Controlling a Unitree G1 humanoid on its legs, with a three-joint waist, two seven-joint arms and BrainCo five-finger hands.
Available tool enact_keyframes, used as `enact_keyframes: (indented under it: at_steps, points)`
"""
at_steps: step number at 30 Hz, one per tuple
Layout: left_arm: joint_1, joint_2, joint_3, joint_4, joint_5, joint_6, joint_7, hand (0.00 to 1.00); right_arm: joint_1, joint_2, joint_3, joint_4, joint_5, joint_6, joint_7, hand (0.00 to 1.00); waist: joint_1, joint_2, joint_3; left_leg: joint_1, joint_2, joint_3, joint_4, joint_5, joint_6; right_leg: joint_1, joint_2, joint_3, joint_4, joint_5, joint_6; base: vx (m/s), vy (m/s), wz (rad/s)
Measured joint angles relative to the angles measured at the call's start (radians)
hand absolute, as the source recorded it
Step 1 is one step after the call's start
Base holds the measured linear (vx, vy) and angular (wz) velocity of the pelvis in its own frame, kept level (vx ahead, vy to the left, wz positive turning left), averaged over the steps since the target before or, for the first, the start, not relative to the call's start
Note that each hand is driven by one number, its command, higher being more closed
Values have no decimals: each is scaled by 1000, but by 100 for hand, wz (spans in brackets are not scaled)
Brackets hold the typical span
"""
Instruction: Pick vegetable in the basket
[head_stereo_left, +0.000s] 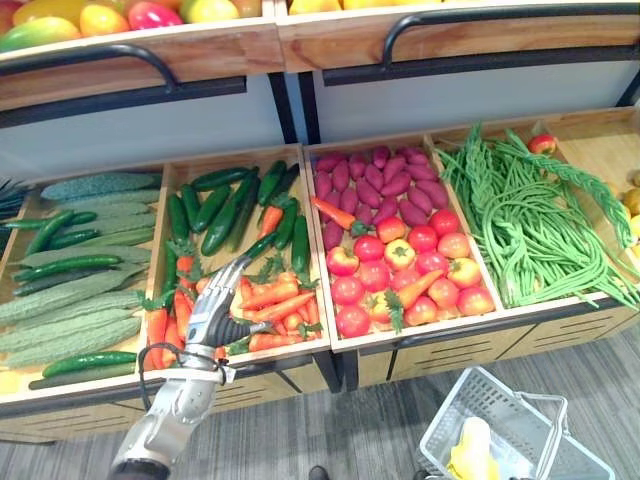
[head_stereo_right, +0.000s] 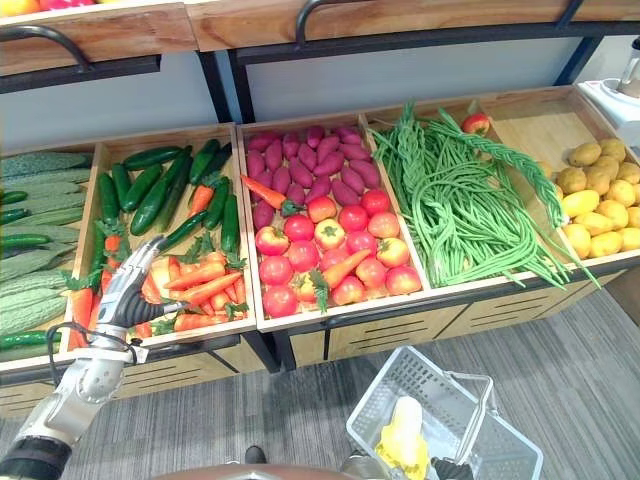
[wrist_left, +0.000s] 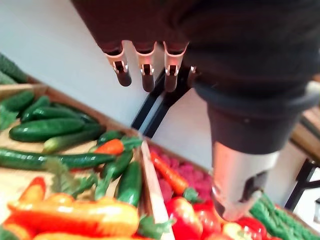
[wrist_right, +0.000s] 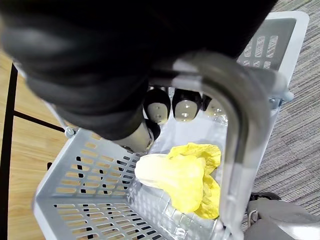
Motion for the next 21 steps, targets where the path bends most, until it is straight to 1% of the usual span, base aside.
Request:
enact_keyframes:
  at_steps: [1, 2, 4, 7, 9, 12, 18, 21]
  points:
    - [-14, 4, -7, 26, -5, 30, -33, 0, 1, -7, 8, 0, -1, 0, 0, 100, -1, 2, 1, 0, 1, 1, 0, 0, 0, 0, 1, 1, 0, 0, -1, 9, -22, -4]
    - [-20, 7, -13, 38, -19, 42, -49, 0, 1, -11, 13, 0, -1, -1, 0, 100, -2, 3, 2, 0, 1, 1, 0, 0, 0, 0, 1, 1, 0, 0, -1, 0, 0, 0]
    - [-48, 23, -33, 92, -37, 92, -94, 0, 1, -18, 31, 0, -3, -4, 0, 100, -2, 5, 3, 0, 4, 2, 0, 0, -1, -1, 4, 1, 0, -1, -2, 0, 0, 0]
    - [-96, 35, -31, 176, -37, 132, -113, 0, 2, -19, 45, -8, -8, -20, 0, 100, -2, 8, 5, -6, 8, 6, 0, -1, -2, -12, 6, 5, 5, -1, -2, -18, -13, -3]
    - [-117, 37, -31, 214, -34, 142, -113, 0, 2, -24, 67, -23, -8, -21, 0, 100, 0, 11, 11, -7, 9, 12, 0, -1, -2, -19, 7, 13, 11, -2, -3, -16, -8, -10]
    - [-142, 38, -30, 246, -26, 144, -111, 0, 0, -25, 71, -34, -8, -24, 1, 100, 1, 12, 15, -10, 9, 24, 0, -2, -3, -33, 7, 24, 17, -2, -3, -5, -4, -10]
    - [-193, 41, -29, 286, -13, 144, -109, 0, 1, -26, 72, -35, -8, -25, 1, 100, 0, 11, 30, -12, 9, 25, 0, -1, -3, -34, 8, 25, 16, -2, -3, 2, -1, -1]
    - [-205, 41, -29, 286, 16, 143, -109, 0, 1, -28, 75, -35, -8, -25, 1, 100, 0, 12, 31, -16, 10, 25, 0, -1, -3, -39, 9, 25, 17, -2, -3, 0, 0, 0]
